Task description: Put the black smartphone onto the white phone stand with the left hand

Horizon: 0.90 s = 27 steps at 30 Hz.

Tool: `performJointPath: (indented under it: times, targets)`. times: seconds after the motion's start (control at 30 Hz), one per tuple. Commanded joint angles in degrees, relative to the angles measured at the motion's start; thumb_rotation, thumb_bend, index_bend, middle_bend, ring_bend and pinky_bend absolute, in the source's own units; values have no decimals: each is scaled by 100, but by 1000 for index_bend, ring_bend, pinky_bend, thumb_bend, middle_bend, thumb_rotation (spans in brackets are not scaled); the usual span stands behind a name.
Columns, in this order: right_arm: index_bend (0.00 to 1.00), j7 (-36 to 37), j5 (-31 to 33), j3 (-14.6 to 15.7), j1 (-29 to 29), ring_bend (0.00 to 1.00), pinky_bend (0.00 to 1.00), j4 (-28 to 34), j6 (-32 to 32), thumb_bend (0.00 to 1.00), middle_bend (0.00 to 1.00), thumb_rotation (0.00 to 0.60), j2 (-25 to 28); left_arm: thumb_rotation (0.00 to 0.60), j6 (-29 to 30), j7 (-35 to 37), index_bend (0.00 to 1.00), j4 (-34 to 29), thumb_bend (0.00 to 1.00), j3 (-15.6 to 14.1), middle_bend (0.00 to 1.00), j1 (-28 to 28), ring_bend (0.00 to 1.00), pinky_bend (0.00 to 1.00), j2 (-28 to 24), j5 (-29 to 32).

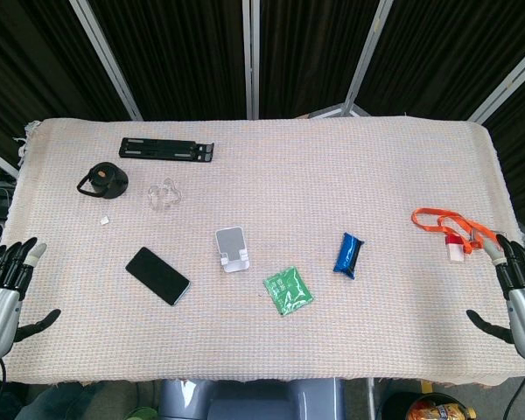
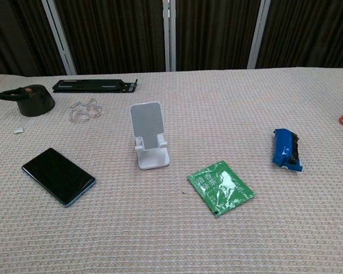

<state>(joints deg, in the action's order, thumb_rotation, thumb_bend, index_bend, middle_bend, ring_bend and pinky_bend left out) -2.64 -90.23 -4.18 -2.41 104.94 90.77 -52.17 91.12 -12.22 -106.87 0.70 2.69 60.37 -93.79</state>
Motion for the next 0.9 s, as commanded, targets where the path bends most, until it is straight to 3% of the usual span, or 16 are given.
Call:
performJointPath:
  times: [0.03,0.33,0.53,0.63,0.9]
  targets:
    - [0,-5,9,3,-3,0,0,9,-21,0,0,600,7,600,-11,7,0,13,0,-3,0,1,0,0,-2,0]
    - [0,-13,101,12,4,0,0,55,-99,0,0,600,41,600,-501,-18,0,178,0,40,0,285,0,0,104,46]
    - [0,-47,219,-34,-18,0,0,111,-155,0,0,600,62,600,-1928,-379,0,606,0,297,0,1223,0,0,554,344]
    - [0,-161,228,-40,-70,0,0,114,-240,0,0,600,15,600,-3007,-608,1,1077,0,226,0,2012,0,0,996,-25]
    - [0,-346,307,-48,-104,0,0,135,-320,0,0,600,-73,600,-3594,-715,135,1861,0,197,0,2603,44,131,1552,-182]
